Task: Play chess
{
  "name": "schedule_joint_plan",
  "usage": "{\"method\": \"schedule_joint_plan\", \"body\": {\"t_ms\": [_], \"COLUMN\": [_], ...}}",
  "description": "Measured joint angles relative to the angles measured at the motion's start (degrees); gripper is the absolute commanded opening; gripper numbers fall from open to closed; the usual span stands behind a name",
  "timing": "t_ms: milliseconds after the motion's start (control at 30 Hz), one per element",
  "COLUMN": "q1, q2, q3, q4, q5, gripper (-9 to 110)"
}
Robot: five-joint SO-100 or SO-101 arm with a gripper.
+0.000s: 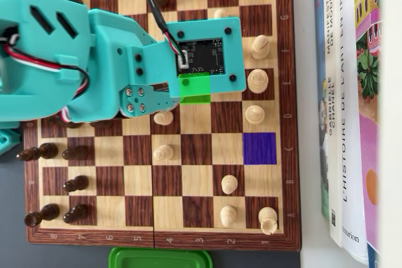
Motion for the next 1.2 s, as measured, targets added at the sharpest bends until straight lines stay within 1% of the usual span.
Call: {"method": "schedule_joint_plan", "body": {"t_ms": [267, 1200], "q1": [0.00, 0.62], "q2": [-2.99, -2.99], "q3": [-3.08, -3.08], "q4": [0.00, 0.00], "q5": [0.00, 0.00], "gripper": [4, 4]}}
